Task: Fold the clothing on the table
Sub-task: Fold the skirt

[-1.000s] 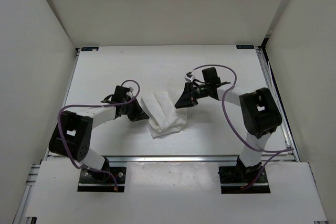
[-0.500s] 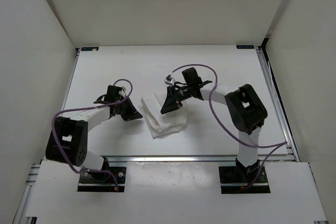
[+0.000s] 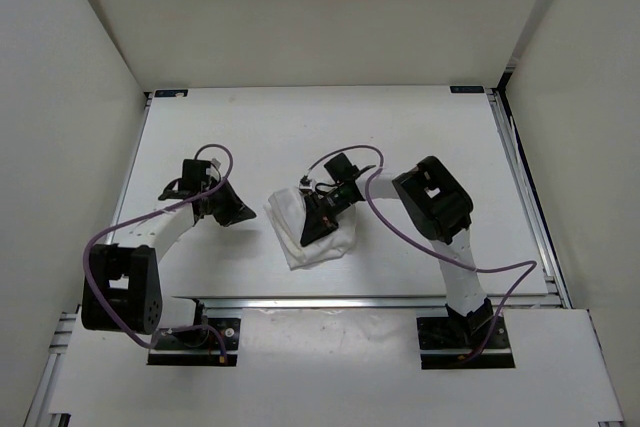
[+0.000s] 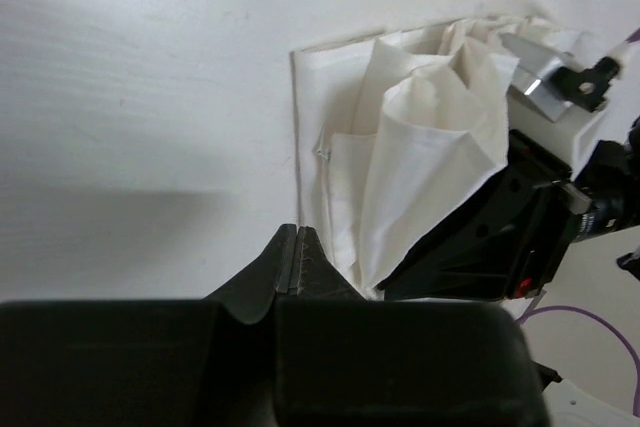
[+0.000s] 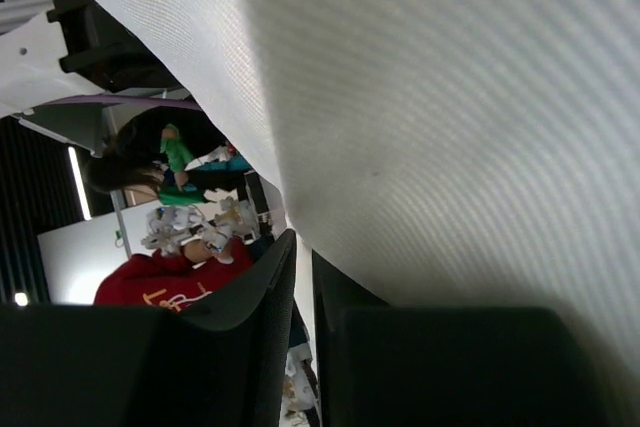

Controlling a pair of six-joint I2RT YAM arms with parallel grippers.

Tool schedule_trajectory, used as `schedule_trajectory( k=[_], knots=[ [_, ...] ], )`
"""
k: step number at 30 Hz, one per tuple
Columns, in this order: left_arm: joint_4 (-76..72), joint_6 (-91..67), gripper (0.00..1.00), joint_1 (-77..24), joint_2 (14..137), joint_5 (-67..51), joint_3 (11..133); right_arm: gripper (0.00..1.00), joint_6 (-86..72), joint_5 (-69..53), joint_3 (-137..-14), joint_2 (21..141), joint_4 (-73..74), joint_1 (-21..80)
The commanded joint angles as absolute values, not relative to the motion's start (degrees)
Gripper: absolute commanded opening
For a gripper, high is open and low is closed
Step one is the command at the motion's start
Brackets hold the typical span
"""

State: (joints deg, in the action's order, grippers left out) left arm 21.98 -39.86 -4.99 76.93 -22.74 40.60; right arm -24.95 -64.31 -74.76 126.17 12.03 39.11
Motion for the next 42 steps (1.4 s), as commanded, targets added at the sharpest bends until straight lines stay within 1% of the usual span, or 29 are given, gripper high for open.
schedule_trajectory(
  k=[1,4,5,7,8,10,11,12,13,14,15,16,17,19,20,21,23,25,28,29,32,33,37,42],
  knots=[
    [22.8,-38.8,0.0,-4.9,74.9,-23.1,39.8,0.17,-19.1,-60.2,-76.0,126.6,18.4,39.8],
    [23.2,-38.5,0.0,-4.7,74.6,-23.3,41.1,0.18,-15.8,-56.3,-78.7,121.3,22.8,38.2],
    [22.9,-38.6,0.0,-4.8,74.8,-23.7,41.2,0.18,-14.8,-55.1,-81.2,119.1,25.4,38.0],
    [23.0,-38.5,0.0,-4.7,74.8,-24.0,42.4,0.21,-14.1,-54.7,-84.5,115.3,28.6,36.0],
    [23.1,-37.9,0.0,-5.0,74.6,-23.6,42.2,0.24,-13.7,-53.3,-85.7,112.5,29.8,34.4],
    [24.6,-36.1,0.0,-5.4,74.4,-21.9,43.5,0.33,-14.2,-52.0,-85.9,108.0,30.5,31.3],
    [25.2,-34.8,0.0,-5.6,74.2,-21.0,43.7,0.36,-15.4,-50.8,-84.1,104.8,30.9,29.1],
    [26.7,-34.0,0.02,-5.7,73.8,-18.6,44.0,0.41,-16.6,-49.6,-81.8,102.9,30.1,28.2],
    [27.8,-33.0,0.07,-5.7,73.7,-16.5,43.8,0.43,-17.3,-48.8,-80.2,99.3,29.2,25.5],
    [28.5,-32.4,0.15,-6.2,73.1,-15.2,43.5,0.43,-19.6,-47.4,-75.5,95.4,27.5,22.2],
    [28.7,-32.0,0.21,-6.2,72.5,-14.8,43.3,0.44,-22.5,-47.5,-69.7,93.4,24.0,20.0],
    [29.1,-31.6,0.36,-6.0,71.6,-14.9,42.5,0.44,-25.4,-48.9,-62.6,89.5,20.1,15.5],
    [29.1,-31.7,0.51,-6.1,71.6,-15.2,41.5,0.44,-27.4,-49.9,-59.1,85.6,18.1,10.8],
    [29.0,-31.6,0.65,-6.5,70.1,-15.3,40.4,0.45,-31.2,-51.2,-46.6,79.8,12.2,4.3],
    [29.2,-31.6,0.74,-7.1,70.1,-15.0,39.8,0.46,-31.5,-51.0,-44.2,76.2,11.8,0.8],
    [29.2,-31.4,0.76,-7.6,69.7,-14.9,39.3,0.46,-30.9,-49.7,-40.6,73.0,12.2,-2.1],
    [29.6,-31.6,0.78,-8.1,69.1,-14.8,38.1,0.51,-28.0,-45.0,-36.7,68.9,16.2,-3.9],
    [29.4,-31.6,0.78,-8.4,69.0,-14.3,37.1,0.52,-27.5,-43.3,-34.0,65.5,17.4,-4.1],
    [28.8,-32.0,0.78,-8.3,68.6,-15.2,35.5,0.53,-28.9,-40.6,-29.6,63.8,16.7,-4.8],
    [28.6,-32.2,0.78,-8.2,68.3,-15.0,34.6,0.52,-29.3,-40.0,-28.9,63.2,16.4,-4.8],
    [28.3,-31.9,0.78,-8.1,68.6,-15.5,34.5,0.52,-28.9,-35.8,-27.3,63.5,16.9,-5.2],
    [28.2,-32.0,0.77,-8.1,68.6,-14.7,34.4,0.52,-28.9,-35.4,-26.7,63.9,16.8,-6.1],
    [28.0,-31.2,0.78,-7.1,68.4,-15.7,33.2,0.53,-29.0,-36.4,-26.0,65.8,15.2,-7.9],
    [27.3,-31.4,0.77,-5.8,67.7,-16.8,31.4,0.54,-29.4,-36.0,-28.0,68.2,13.3,-5.0]
  ],
)
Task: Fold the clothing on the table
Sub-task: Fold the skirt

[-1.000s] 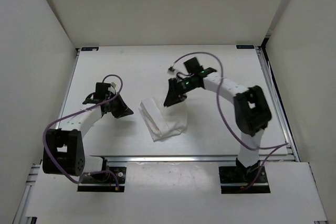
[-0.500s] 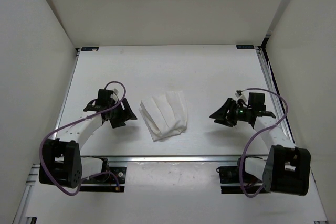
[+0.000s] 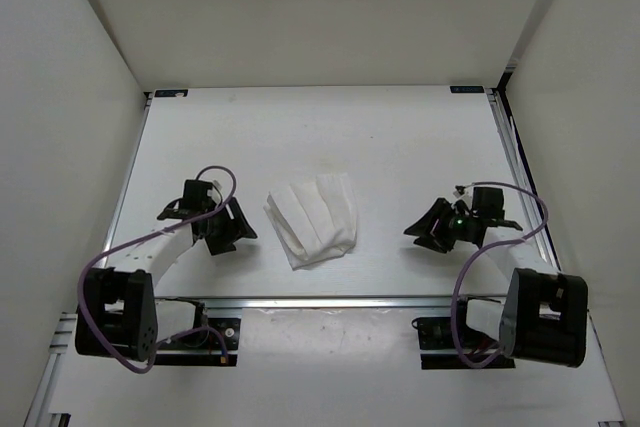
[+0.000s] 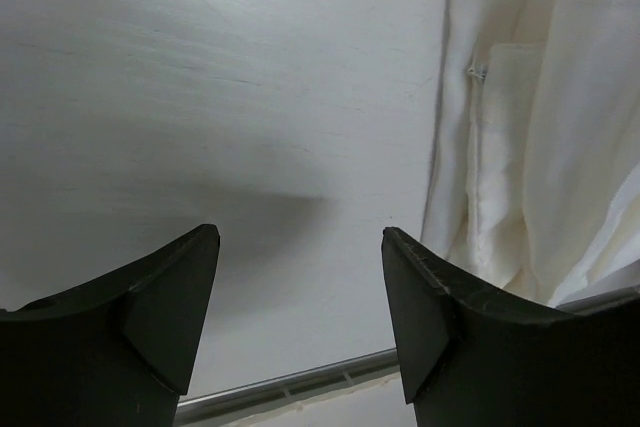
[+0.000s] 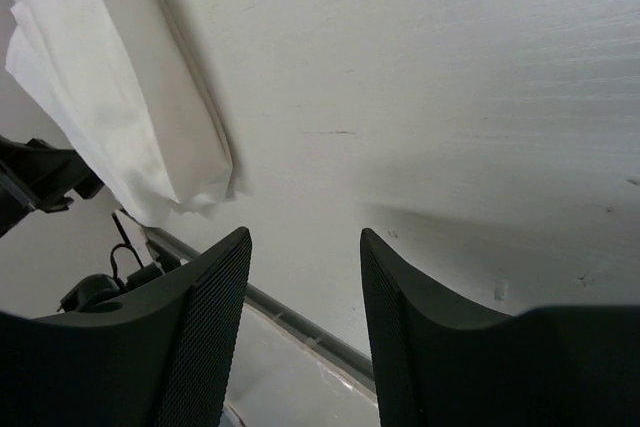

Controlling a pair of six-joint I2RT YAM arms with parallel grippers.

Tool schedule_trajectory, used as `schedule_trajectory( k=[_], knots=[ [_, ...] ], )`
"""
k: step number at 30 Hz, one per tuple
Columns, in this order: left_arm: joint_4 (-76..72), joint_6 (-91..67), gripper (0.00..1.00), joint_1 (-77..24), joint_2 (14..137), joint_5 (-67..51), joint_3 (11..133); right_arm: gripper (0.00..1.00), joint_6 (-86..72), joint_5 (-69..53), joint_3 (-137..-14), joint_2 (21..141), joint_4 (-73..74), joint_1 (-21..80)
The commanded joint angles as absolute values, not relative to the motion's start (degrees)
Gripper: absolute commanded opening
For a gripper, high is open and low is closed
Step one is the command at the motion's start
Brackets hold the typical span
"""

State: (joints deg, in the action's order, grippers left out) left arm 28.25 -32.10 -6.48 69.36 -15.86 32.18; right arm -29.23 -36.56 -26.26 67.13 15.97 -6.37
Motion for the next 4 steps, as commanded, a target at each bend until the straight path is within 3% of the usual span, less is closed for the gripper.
schedule_trajectory(
  k=[1,4],
  knots=[
    [27.4,-31.2,0.77,-5.9,67.8,-16.3,31.6,0.53,-29.4,-35.9,-29.1,69.2,13.4,-4.3],
    [28.4,-30.1,0.79,-6.1,67.6,-14.7,32.0,0.53,-29.2,-35.7,-30.9,71.8,14.0,-3.1]
  ],
)
